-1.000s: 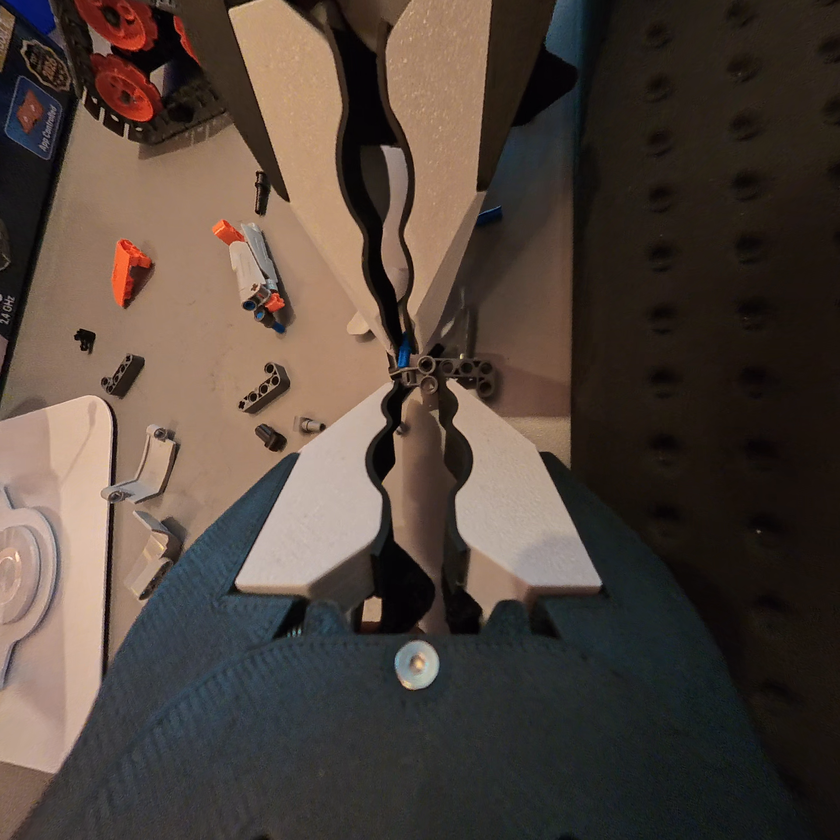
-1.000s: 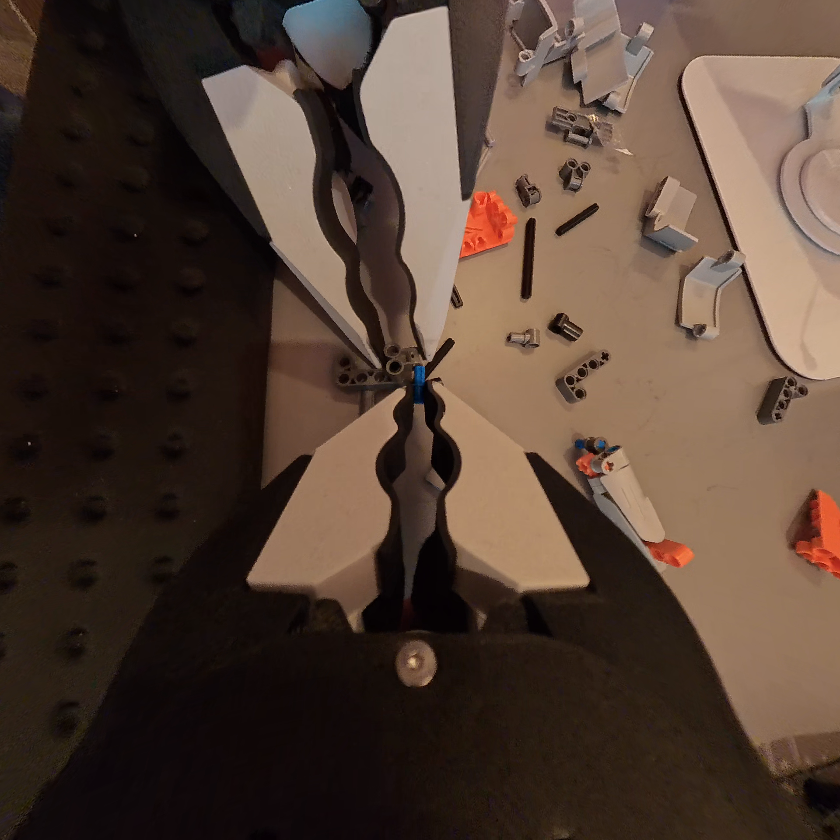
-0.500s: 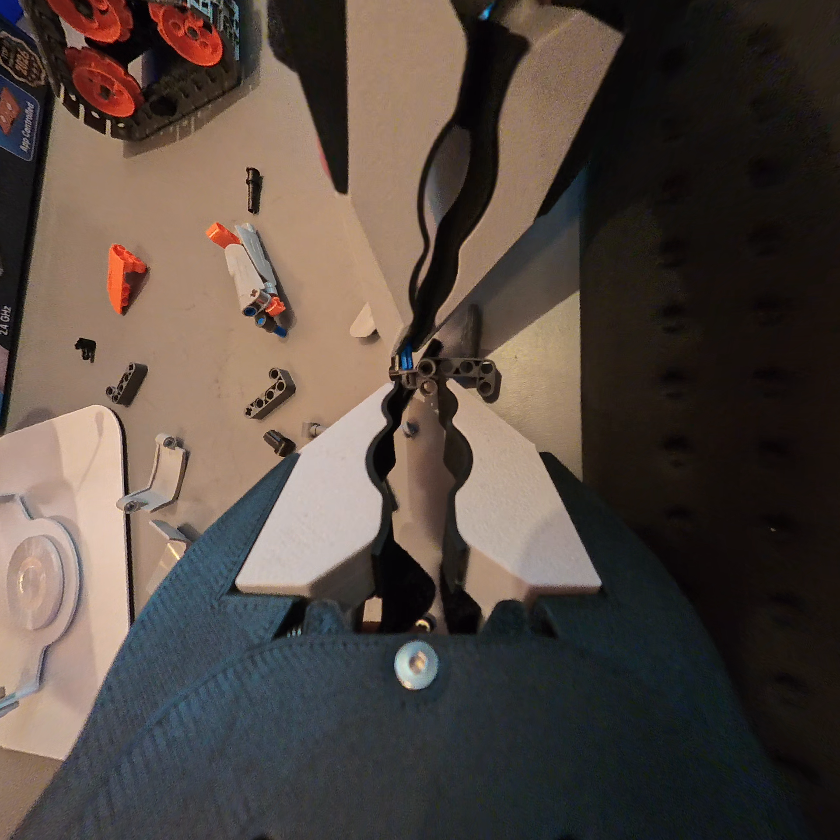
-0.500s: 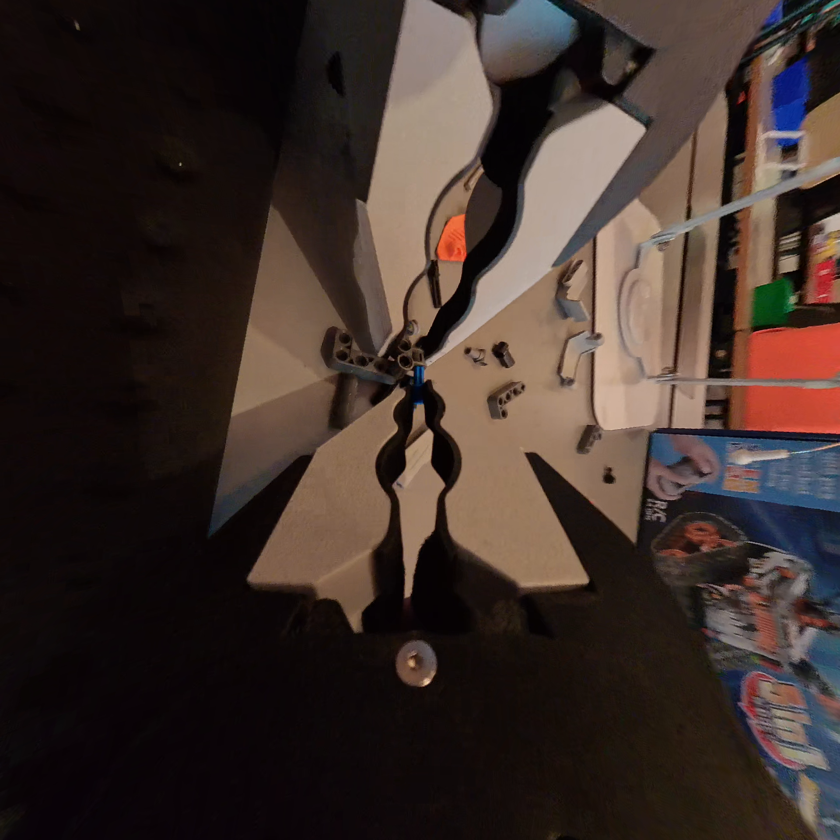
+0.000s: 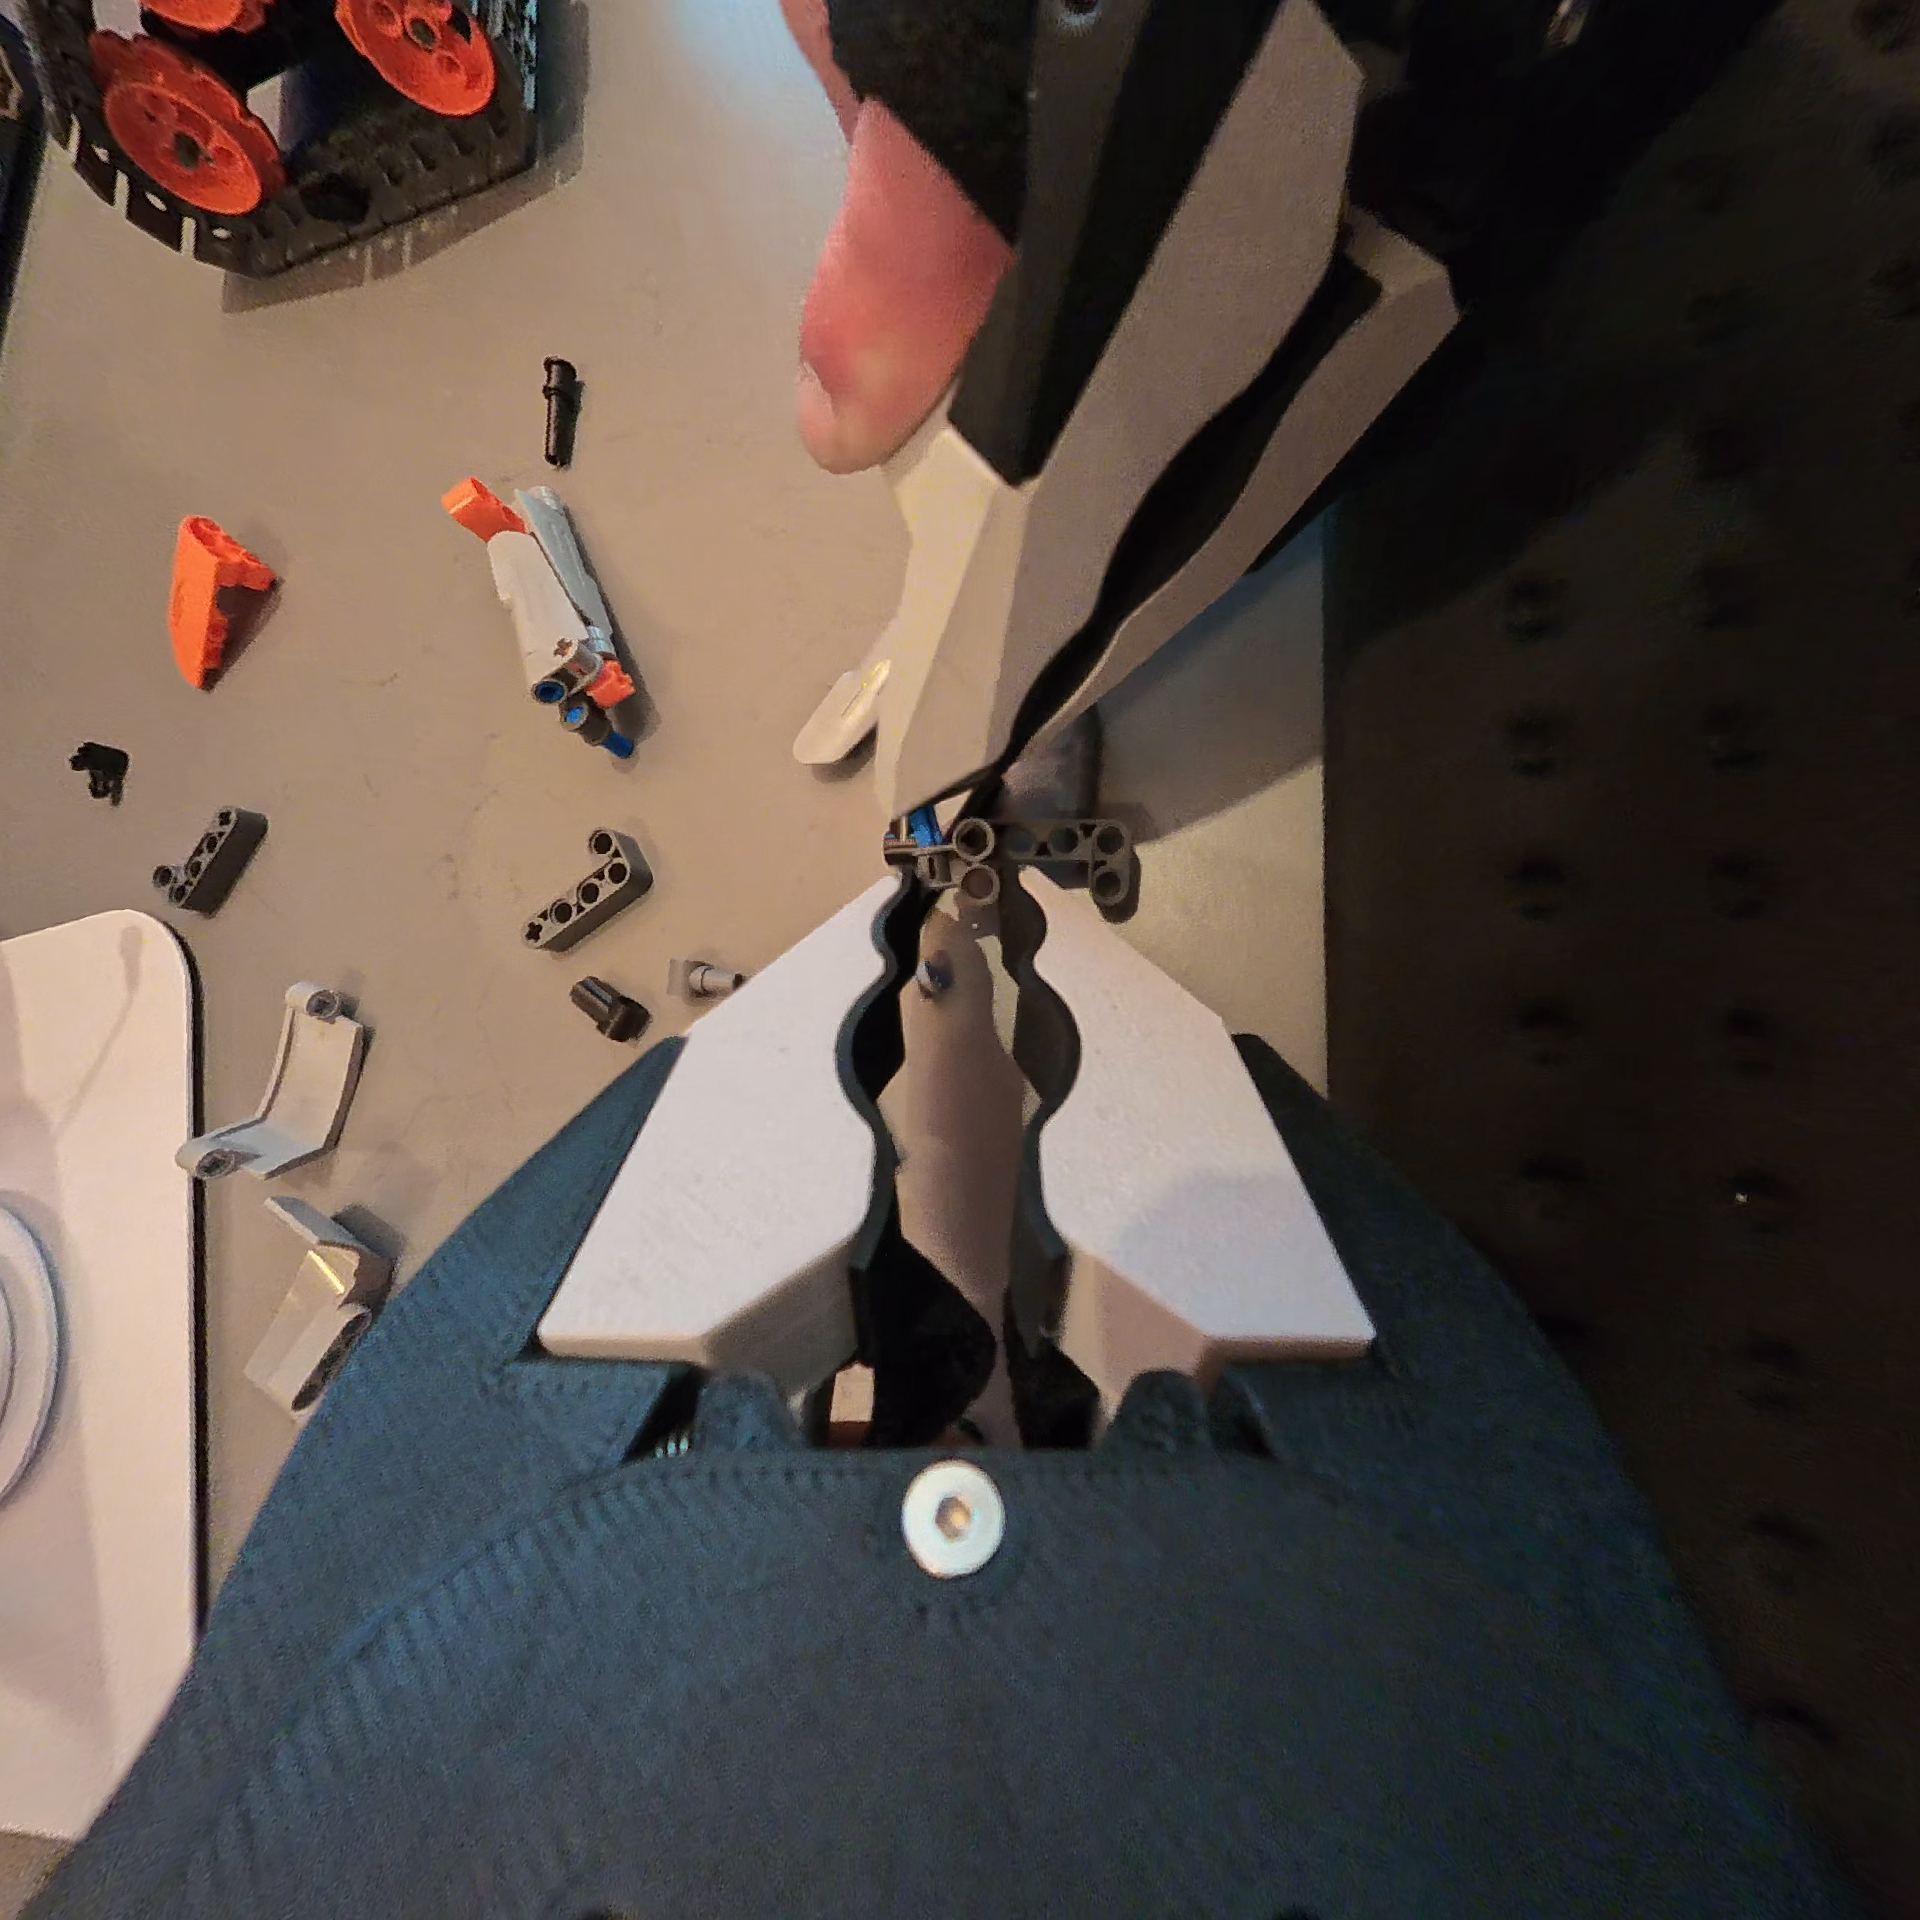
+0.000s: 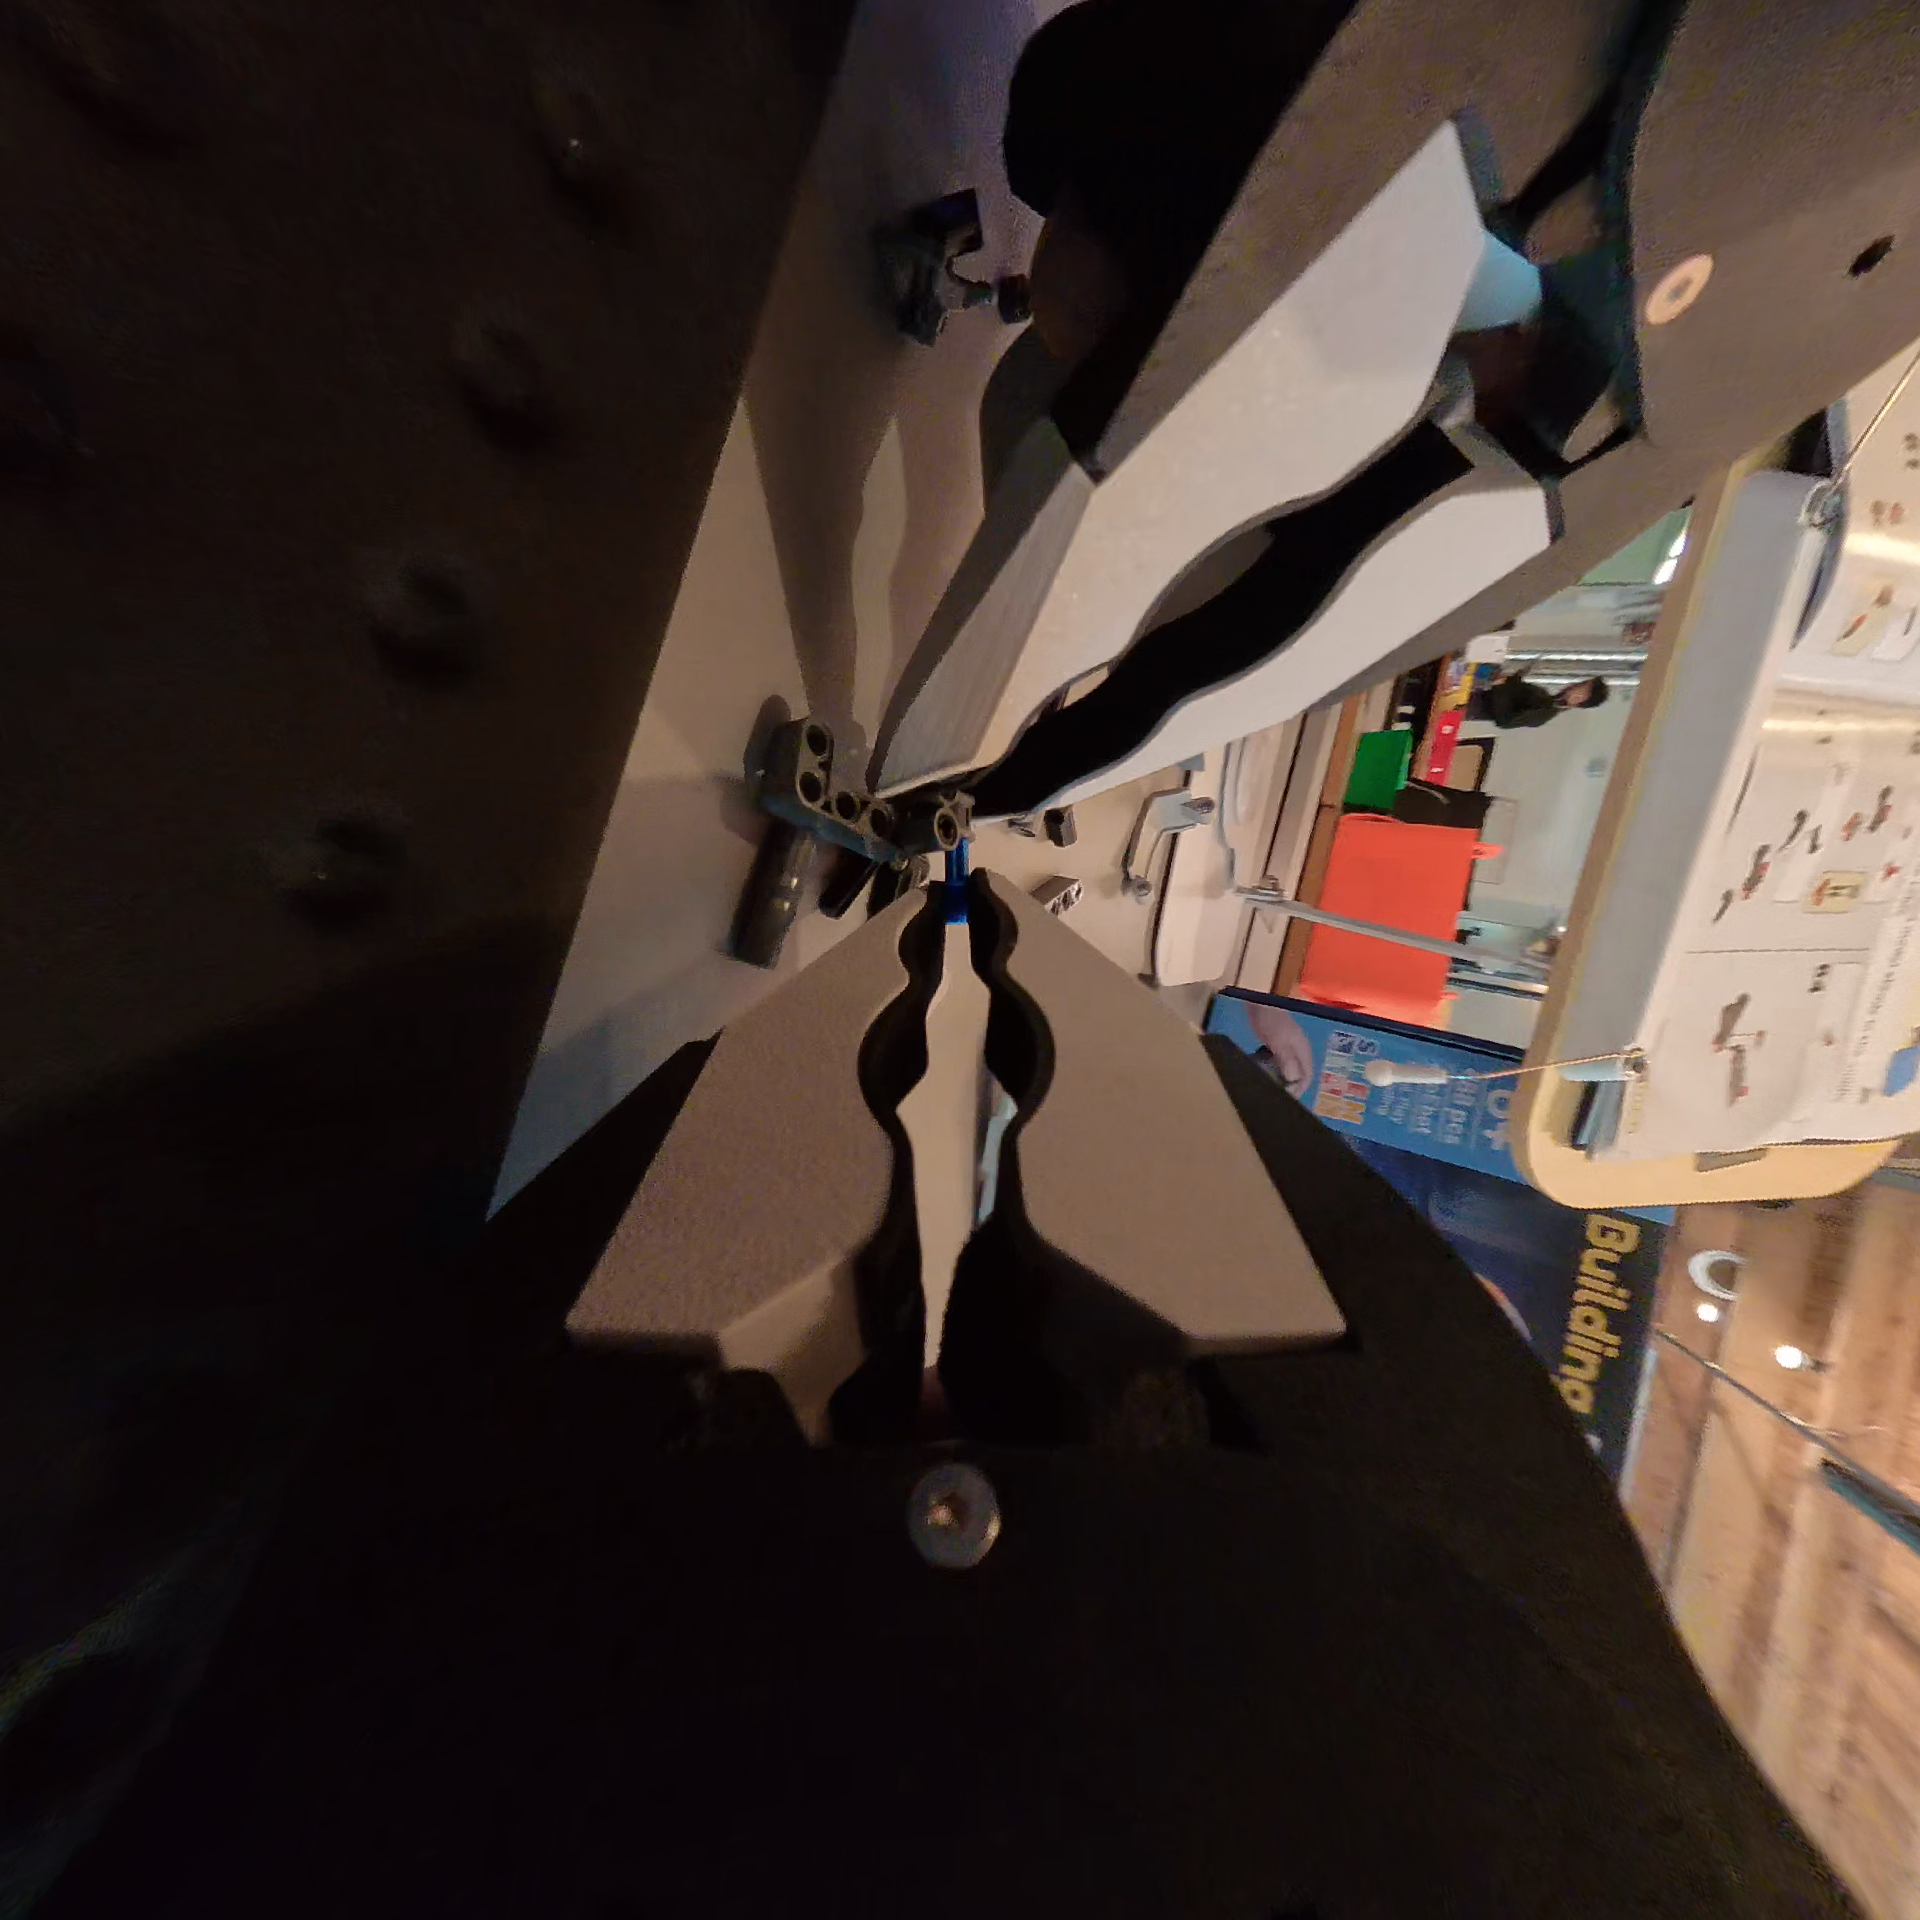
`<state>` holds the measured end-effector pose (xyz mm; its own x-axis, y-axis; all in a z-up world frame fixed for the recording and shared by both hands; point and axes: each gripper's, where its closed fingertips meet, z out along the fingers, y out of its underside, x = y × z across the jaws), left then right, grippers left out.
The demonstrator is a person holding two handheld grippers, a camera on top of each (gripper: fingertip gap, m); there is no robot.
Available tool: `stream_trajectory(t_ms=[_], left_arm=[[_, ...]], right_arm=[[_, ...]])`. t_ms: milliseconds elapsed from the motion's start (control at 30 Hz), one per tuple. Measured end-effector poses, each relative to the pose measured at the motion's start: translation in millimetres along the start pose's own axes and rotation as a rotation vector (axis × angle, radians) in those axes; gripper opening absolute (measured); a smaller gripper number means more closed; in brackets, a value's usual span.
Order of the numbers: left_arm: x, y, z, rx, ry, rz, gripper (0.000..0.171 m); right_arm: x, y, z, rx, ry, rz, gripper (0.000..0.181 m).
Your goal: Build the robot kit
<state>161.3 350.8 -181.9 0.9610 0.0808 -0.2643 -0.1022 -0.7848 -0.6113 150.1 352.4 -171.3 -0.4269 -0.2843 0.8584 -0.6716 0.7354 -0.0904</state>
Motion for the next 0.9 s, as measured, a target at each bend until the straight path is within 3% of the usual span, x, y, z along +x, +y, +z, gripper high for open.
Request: stream_trajectory(t_ms=[333,900], left_arm=[[-0.4,-1.9,-1.1,0.032,0.048,-0.066,0.012],[1.5,-2.7,3.8,-0.002,0.03,-0.036,0.012]], right_arm=[[2.0,-0.1,1.2,-0.024,0.067,-0.085,0.001],[-1.0,-1.3,1.1,-0.02,0.028,-0.086,0.0]])
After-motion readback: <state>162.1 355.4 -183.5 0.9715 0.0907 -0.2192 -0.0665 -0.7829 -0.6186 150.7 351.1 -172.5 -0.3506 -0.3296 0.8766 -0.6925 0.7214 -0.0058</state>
